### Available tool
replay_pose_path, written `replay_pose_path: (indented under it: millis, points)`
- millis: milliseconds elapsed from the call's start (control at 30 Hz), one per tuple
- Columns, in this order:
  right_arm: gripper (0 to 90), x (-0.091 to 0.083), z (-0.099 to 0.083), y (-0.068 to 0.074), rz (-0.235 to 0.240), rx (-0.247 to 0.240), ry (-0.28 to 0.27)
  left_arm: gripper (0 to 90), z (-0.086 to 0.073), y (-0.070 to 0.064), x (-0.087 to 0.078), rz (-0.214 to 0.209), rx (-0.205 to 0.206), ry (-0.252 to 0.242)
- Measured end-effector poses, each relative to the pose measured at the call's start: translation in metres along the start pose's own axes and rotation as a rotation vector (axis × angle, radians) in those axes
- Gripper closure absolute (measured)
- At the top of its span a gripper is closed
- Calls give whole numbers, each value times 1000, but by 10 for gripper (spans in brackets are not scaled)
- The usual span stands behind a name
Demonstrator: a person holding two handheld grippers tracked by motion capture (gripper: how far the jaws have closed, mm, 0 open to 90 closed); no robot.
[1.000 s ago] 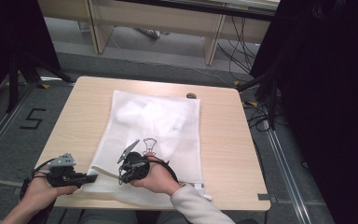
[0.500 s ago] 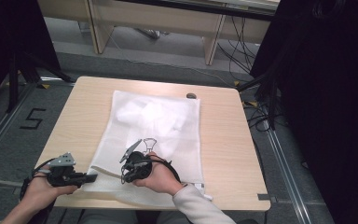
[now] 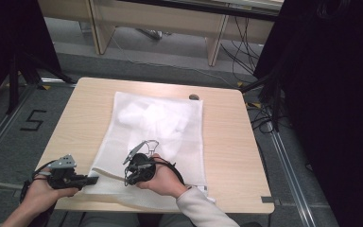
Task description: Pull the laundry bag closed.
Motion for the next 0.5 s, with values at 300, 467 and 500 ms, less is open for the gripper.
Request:
replay_pose_path:
  millis: [300,467,500]
  points:
    - [824,-3,-1,-1,-2,0,0,858,0,0,1,7,-4,-20]
    - [823,-4,-1,-2,-10,9,6,858,0,0,0,5,-2,1]
    - [823,-4,0,-2,-11,4,3,858,0,0,1,8,-4,-10]
Point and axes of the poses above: each handheld gripper's, and its own axes: x roughly forward along the jaws, z roughly out of its top, y roughly to its left, the point moved 4 cm from there along x, roughly forward along the jaws, and after that the axes turned 3 degrees about -x, right-handed, at the moved point
